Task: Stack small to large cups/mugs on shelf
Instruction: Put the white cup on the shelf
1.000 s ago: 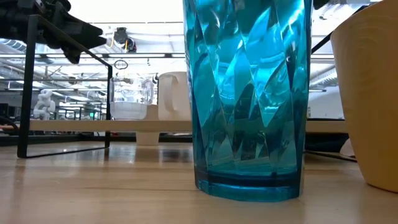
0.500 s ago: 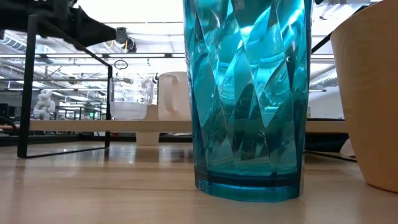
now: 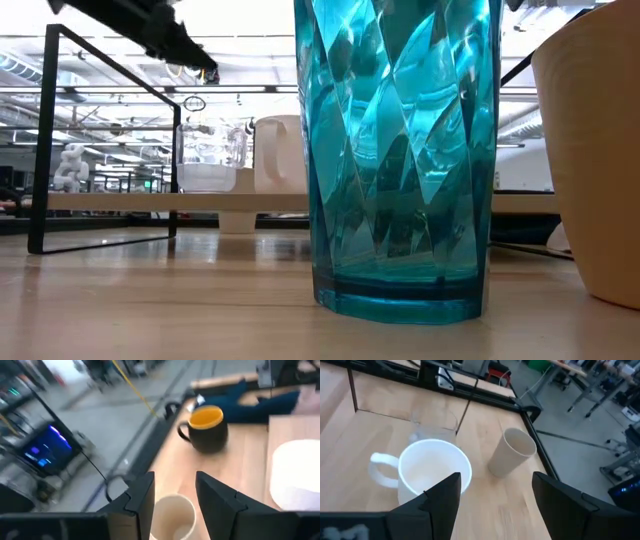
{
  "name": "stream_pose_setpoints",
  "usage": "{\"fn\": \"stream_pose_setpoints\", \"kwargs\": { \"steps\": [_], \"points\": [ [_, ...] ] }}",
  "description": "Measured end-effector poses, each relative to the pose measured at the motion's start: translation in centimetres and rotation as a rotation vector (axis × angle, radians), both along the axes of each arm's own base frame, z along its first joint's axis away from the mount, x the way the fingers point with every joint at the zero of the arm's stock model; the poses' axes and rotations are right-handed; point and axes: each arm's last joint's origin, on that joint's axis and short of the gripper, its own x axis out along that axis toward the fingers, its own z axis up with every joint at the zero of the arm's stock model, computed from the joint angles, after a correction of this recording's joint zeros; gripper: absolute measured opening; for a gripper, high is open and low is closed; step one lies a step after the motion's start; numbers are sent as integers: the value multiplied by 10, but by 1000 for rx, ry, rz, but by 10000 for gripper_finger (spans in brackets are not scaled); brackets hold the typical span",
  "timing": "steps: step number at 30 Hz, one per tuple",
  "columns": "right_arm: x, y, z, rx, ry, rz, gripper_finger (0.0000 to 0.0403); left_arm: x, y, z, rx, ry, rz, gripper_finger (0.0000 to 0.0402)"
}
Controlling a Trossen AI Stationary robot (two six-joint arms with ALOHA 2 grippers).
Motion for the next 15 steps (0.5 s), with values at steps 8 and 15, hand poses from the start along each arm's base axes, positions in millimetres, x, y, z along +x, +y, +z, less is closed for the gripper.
{"fn": "stream_pose_setpoints", "kwargs": {
  "steps": [8, 15],
  "points": [
    [-10, 4, 6, 28, 16, 4, 238, 22, 52, 12, -203, 122, 17, 145],
    [-17, 13, 6, 21, 60, 38, 238, 42, 95, -10, -460, 318, 68, 145]
  ]
}}
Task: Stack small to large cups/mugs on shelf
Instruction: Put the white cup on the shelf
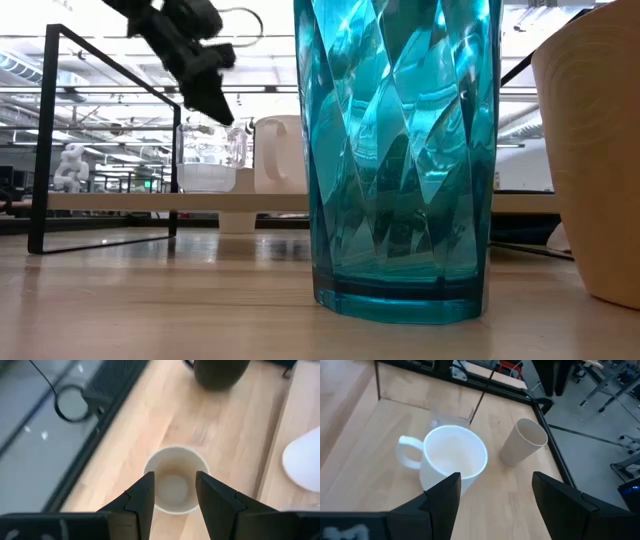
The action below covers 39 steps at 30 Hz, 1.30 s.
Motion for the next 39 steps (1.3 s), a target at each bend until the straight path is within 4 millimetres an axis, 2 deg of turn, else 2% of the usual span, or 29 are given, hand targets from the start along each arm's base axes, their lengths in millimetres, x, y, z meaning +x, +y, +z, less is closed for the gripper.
{"fn": "stream_pose_setpoints", "kwargs": {
  "steps": [6, 11, 16, 33, 39],
  "points": [
    [-2, 4, -1, -3, 19, 14, 238, 22, 14, -16, -71, 88, -20, 145],
    [-2, 4, -2, -3, 24, 14, 238, 32, 22, -32, -134, 174, -30, 145],
    [-2, 4, -2, -5, 24, 15, 238, 32, 28, -45, -141, 253, -13, 145],
    [-2, 4, -2, -5, 24, 15, 238, 25, 46, -56, -201, 251, 35, 145],
    [-2, 4, -2, -5, 24, 16, 238, 29, 52, -71, -255, 277, 47, 145]
  ]
}}
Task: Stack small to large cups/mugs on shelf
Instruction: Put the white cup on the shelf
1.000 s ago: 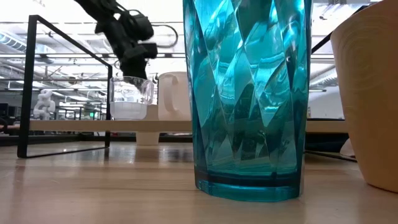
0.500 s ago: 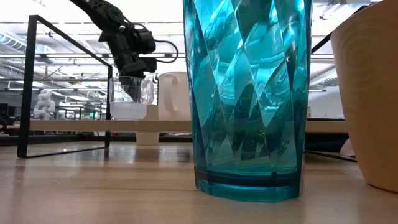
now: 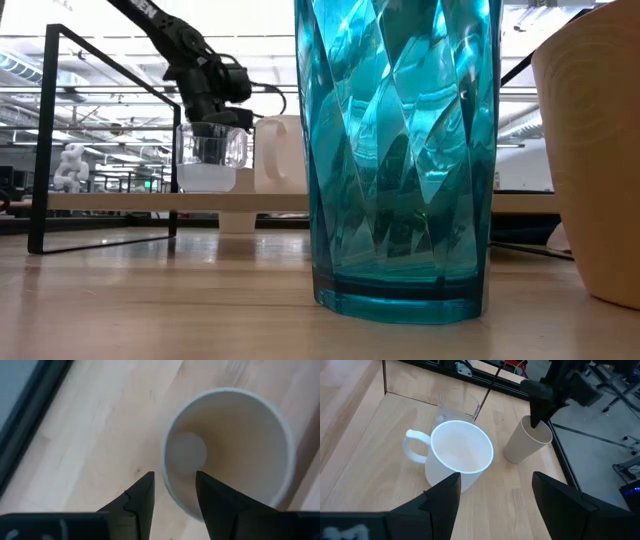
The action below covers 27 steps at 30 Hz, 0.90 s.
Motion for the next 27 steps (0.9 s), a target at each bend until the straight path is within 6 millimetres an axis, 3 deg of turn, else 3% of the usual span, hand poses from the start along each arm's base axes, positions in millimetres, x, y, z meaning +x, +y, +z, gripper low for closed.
{"fn": "stream_pose_setpoints", "kwargs": {
  "steps": [11, 14, 19, 27],
  "points": [
    [0, 0, 0, -2, 1, 1, 238, 4, 2, -10, -3, 29, -43, 142],
    [0, 0, 0, -3, 1, 2, 238, 4, 2, -10, -3, 29, -45, 114],
    [0, 0, 0, 1, 1, 0, 238, 4, 2, -10, 20, 36, -99, 18],
    [0, 0, -1, 0, 7, -3, 238, 8, 1, -3, 82, 58, -147, 4]
  ]
}}
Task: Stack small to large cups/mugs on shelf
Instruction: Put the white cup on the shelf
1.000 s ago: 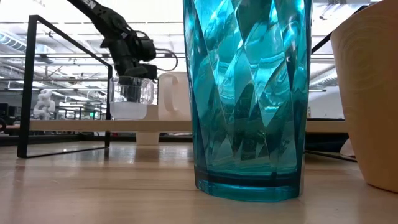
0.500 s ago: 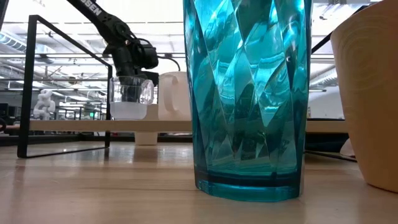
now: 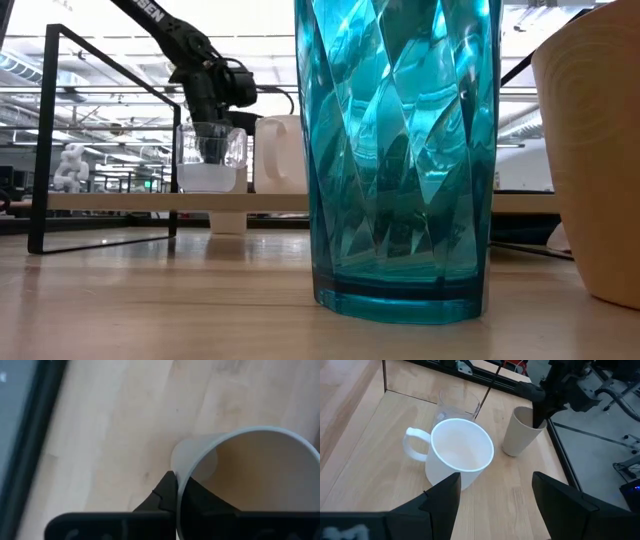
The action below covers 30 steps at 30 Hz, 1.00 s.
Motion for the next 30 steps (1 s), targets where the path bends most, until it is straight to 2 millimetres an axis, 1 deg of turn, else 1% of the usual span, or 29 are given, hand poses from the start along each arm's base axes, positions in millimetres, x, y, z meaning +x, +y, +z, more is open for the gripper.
{"fn": "stream_pose_setpoints", "kwargs": {
  "steps": [3, 7, 10, 12, 15, 18, 20, 22, 25, 27, 30],
  "points": [
    [0, -2, 0, -6, 2, -4, 238, 5, 2, 16, 18, -3, -6, 3],
    [0, -4, 0, -9, 5, -11, 238, 12, 0, 48, 59, 16, -24, 3],
    [0, -4, -1, -8, 9, -12, 238, 19, -4, 80, 89, -5, -44, 2],
    [0, -4, -1, -7, 9, -13, 238, 24, -11, 102, 87, -41, -62, 2],
    [0, -4, -1, -2, 10, -17, 238, 35, -31, 133, 70, -131, -142, 1],
    [-1, -5, -2, 6, 18, -28, 238, 43, -61, 159, 96, -200, -242, 1],
    [-1, -6, -2, 21, 19, -42, 238, 46, -82, 173, 126, -239, -297, 1],
    [-1, -8, -2, 25, 21, -53, 238, 47, -103, 182, 157, -255, -338, 1],
    [0, -10, -1, 30, -2, -59, 238, 47, -129, 190, 210, -251, -345, 1],
    [3, -10, 4, 40, -55, -33, 238, 46, -140, 192, 225, -246, -348, 1],
    [9, -10, 13, 101, -168, 27, 239, 47, -153, 194, 229, -254, -355, 1]
  ]
}}
